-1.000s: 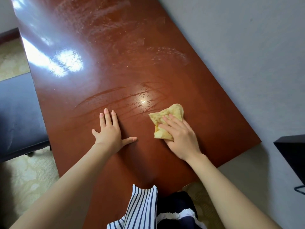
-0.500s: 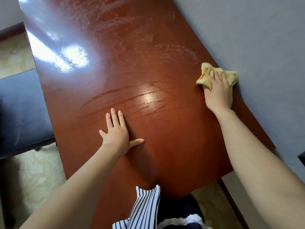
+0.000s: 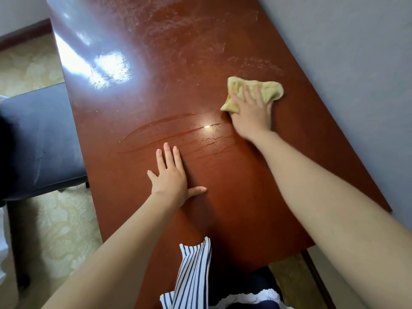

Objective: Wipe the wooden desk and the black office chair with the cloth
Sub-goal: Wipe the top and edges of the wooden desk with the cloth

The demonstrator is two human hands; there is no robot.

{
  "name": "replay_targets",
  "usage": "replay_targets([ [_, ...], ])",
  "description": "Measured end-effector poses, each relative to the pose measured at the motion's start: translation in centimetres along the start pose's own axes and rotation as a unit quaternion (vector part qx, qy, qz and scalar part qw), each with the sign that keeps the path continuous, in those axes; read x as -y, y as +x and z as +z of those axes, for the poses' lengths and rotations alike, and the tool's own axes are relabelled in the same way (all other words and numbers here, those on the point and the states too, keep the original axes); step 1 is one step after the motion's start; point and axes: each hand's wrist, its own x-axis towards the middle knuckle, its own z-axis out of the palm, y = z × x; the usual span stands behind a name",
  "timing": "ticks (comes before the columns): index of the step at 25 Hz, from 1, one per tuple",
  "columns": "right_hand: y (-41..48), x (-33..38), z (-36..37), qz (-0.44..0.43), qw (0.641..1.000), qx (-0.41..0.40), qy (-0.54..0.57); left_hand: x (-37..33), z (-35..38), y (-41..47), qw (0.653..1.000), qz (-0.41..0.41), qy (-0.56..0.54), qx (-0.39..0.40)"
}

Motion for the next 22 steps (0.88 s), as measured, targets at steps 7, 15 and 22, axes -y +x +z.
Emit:
replay_targets([
  [7, -10.1, 3.3, 3.6, -0.167, 0.985, 0.036, -0.011, 2.2, 0.7, -0.2, 0.997, 0.047, -0.031, -0.061],
  [15, -20.2, 0.3, 5.1, -0.330, 0.940, 0.085, -0.032, 7.9, 7.5, -4.0, 0.970, -0.040, -0.133, -0.200],
  [22, -17.8, 3.4, 5.4, -0.485, 0.859, 0.147, -0.067, 11.8, 10.2, -4.9, 0.902, -0.199, -0.324, -0.207],
])
